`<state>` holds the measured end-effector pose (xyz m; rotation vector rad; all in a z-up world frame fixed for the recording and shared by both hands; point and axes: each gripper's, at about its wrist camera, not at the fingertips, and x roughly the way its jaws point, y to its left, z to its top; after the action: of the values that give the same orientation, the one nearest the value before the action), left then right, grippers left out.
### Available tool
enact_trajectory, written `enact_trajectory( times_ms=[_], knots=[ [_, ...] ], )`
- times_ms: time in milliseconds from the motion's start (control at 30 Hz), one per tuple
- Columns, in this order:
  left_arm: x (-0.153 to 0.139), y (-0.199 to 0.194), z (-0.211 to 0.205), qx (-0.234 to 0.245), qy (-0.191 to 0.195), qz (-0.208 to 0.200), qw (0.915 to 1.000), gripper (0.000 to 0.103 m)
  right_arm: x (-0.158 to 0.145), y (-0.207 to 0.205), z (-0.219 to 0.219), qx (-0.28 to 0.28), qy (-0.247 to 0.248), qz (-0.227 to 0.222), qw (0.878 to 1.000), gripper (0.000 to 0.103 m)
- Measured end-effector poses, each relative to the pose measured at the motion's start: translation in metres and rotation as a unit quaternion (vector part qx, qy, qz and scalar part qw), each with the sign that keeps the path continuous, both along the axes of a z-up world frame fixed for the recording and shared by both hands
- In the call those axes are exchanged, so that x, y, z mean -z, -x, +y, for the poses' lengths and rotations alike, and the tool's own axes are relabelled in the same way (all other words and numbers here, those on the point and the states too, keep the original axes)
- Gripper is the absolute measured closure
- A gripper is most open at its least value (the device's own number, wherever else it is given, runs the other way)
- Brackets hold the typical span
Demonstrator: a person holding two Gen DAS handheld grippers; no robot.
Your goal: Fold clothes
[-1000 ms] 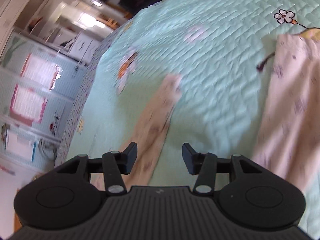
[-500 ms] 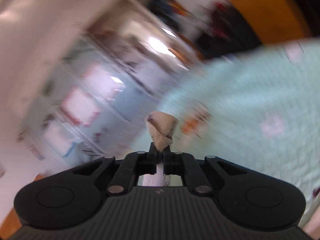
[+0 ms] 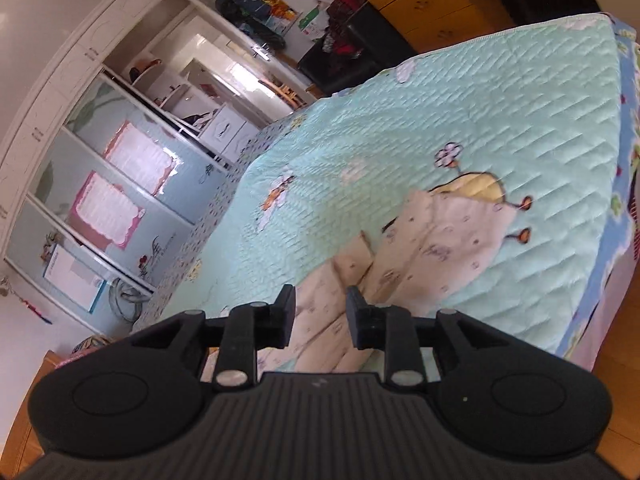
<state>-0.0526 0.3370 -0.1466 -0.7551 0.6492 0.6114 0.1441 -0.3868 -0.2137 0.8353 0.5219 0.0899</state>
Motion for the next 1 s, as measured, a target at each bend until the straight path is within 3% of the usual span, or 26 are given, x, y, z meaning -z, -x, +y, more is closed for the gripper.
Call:
enact_trajectory(
  times_ms=[100, 233, 333, 433, 500, 567, 667, 767, 867, 933, 1000],
  knots=[
    [-0.003, -0.001, -0.006, 0.009, -0.002, -0.002, 1.0000, 0.079, -0.007, -0.016, 0.012, 0.014, 0.012, 0.022, 1.000, 0.064],
    [-0.003, -0.001, -0.006, 0.006, -0.006, 0.006, 0.9999, 0.076, -0.003, -0.064, 0.009, 0.013, 0.042, 0.066, 0.997, 0.063],
    [-0.002, -0.001, -0.004, -0.001, -0.009, 0.014, 0.9999, 0.074, 0.004, -0.101, 0.011, -0.008, 0.091, 0.115, 0.989, 0.063],
    [0.001, -0.005, -0.004, 0.000, -0.012, 0.023, 0.9997, 0.074, 0.013, -0.126, 0.013, -0.011, 0.139, 0.143, 0.980, 0.063],
    [0.005, -0.009, -0.006, 0.003, -0.012, 0.030, 0.9995, 0.073, 0.020, -0.137, 0.012, -0.020, 0.141, 0.149, 0.979, 0.063],
    [0.008, -0.014, -0.007, 0.007, -0.013, 0.038, 0.9992, 0.073, 0.024, -0.141, 0.014, -0.029, 0.139, 0.144, 0.979, 0.062],
    [0.014, -0.021, -0.009, 0.011, -0.015, 0.052, 0.9985, 0.073, 0.022, -0.153, 0.023, -0.060, 0.141, 0.140, 0.978, 0.101],
    [0.015, -0.026, -0.011, 0.010, -0.020, 0.064, 0.9977, 0.073, 0.001, -0.178, 0.030, -0.067, 0.156, 0.107, 0.980, 0.101],
    [0.014, -0.030, -0.011, 0.005, -0.027, 0.070, 0.9972, 0.073, -0.052, -0.211, 0.026, -0.051, 0.184, 0.033, 0.981, 0.102],
    [0.014, -0.033, -0.011, 0.000, -0.031, 0.073, 0.9969, 0.073, -0.084, -0.230, 0.024, -0.042, 0.219, -0.017, 0.975, 0.102],
    [0.015, -0.038, -0.012, -0.003, -0.031, 0.077, 0.9966, 0.073, -0.094, -0.249, 0.022, -0.045, 0.251, -0.021, 0.967, 0.099]
  ],
)
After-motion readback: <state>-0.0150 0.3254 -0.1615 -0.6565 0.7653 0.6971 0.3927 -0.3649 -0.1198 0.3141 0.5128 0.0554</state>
